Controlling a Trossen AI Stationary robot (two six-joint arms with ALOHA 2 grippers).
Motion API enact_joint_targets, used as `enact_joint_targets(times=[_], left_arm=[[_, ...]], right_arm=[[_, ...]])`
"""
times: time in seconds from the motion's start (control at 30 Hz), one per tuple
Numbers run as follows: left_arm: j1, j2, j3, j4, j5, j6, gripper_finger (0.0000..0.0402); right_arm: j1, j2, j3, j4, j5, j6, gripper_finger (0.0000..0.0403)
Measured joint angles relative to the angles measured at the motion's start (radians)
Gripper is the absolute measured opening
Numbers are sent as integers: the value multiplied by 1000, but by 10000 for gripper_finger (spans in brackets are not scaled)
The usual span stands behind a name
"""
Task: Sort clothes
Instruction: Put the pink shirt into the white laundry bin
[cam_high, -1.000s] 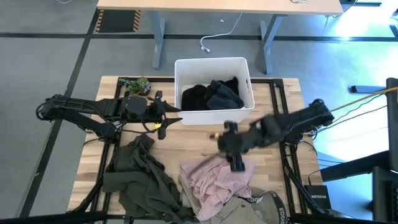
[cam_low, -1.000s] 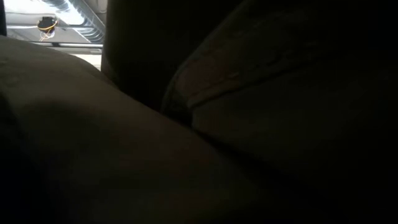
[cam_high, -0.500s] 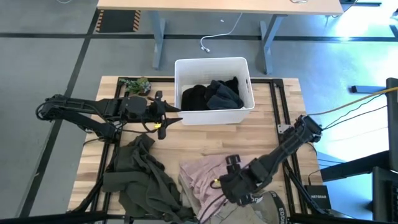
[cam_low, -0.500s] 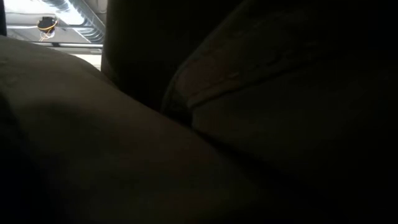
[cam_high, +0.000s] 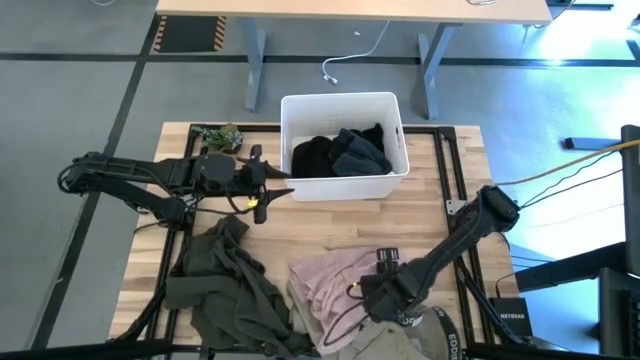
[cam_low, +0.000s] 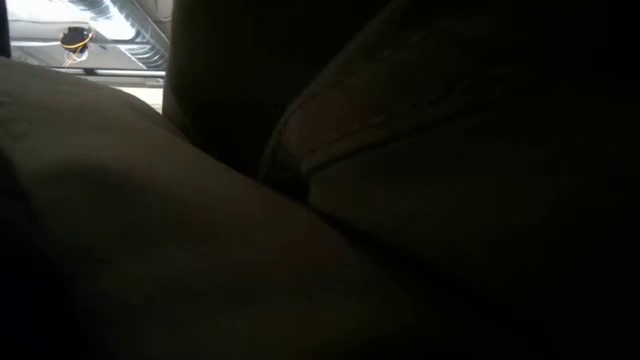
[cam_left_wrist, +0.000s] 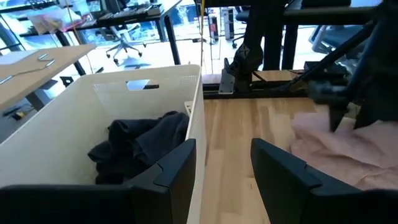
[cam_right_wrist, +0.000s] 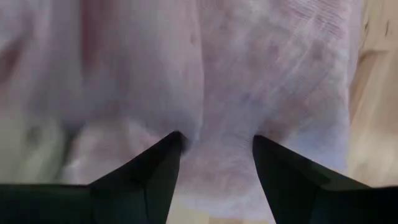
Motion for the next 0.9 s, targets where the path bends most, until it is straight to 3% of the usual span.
enact_joint_targets(times=[0.17, 0.37, 0.53, 0.8, 0.9], left_arm=[[0, 0, 0, 43, 0, 8, 149], [0, 0, 0, 37, -1, 5, 149], [0, 0, 0, 38, -1, 3, 149], [0, 0, 0, 38, -1, 0, 149], [0, 0, 0, 38, -1, -10, 149]], right_arm=[[-51, 0, -147, 158, 72, -37, 218], [-102, -2, -280, 367, 37, -96, 200], [-141, -7, -354, 475, 54, -119, 148], [-179, -5, -376, 530, 67, -169, 23], [-177, -5, -376, 528, 74, -192, 14]])
